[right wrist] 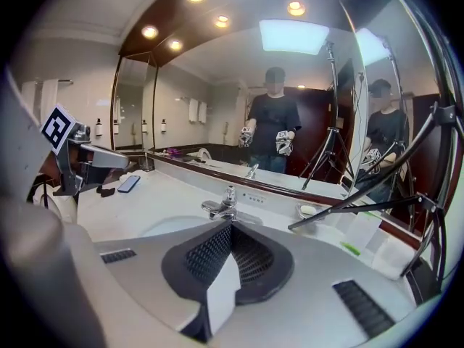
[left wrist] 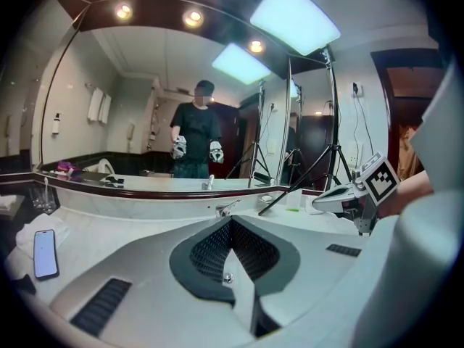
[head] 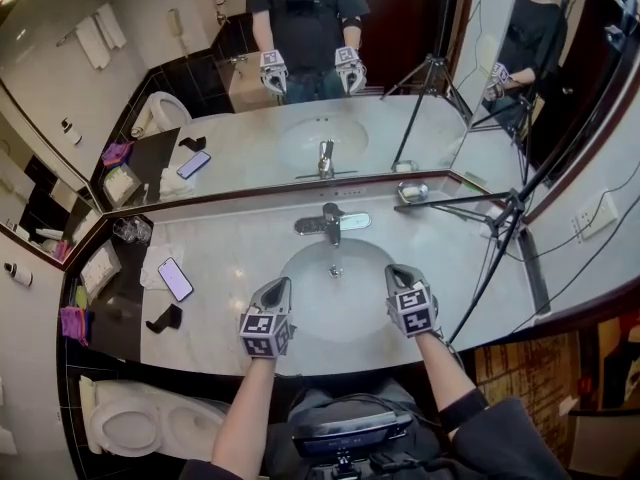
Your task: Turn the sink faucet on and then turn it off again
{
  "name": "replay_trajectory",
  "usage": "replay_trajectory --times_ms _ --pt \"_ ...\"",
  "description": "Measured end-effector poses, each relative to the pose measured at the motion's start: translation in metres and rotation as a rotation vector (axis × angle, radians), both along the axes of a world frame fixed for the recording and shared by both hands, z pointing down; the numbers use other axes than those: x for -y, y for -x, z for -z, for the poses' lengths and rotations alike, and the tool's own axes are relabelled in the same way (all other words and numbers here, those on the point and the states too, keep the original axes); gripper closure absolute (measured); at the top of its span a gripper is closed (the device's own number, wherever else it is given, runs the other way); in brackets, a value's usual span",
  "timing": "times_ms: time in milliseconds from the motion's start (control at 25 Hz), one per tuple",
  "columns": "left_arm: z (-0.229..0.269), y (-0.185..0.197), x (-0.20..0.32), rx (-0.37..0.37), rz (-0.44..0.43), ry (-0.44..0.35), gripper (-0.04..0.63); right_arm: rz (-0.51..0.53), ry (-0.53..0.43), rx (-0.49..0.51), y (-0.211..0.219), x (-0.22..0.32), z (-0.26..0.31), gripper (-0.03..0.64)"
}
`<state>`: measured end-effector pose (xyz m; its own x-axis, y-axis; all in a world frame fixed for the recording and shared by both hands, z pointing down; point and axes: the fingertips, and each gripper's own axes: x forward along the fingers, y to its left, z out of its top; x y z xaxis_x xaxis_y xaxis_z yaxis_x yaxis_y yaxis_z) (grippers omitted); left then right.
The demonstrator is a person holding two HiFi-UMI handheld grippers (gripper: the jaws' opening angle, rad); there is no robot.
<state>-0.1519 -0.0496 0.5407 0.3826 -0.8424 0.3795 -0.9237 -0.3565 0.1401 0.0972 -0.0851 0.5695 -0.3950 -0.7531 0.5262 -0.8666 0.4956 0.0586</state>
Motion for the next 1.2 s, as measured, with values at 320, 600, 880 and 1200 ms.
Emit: replay_trajectory --times_ms 320,600,880,1200 --pt "-0.009 -0.003 -0.009 0.009 0.002 0.012 0.595 0.01 0.034 0.007 -0.003 -0.014 -0.017 0.598" --pt "-0.013 -0.004 -0.006 0.008 0.008 0.023 0.595 0.03 0.043 -0.011 0.0 -0.013 -0.024 0.598" --pt "-0.017 -0.01 0.005 0.022 -0.001 0.033 0.595 0.093 -0.001 -0.152 0.006 0.003 -0.032 0.595" --pt "-0.025 -0.016 0.028 0.034 -0.009 0.044 0.595 0.266 -0.112 -0.362 0.04 0.058 -0.038 0.532"
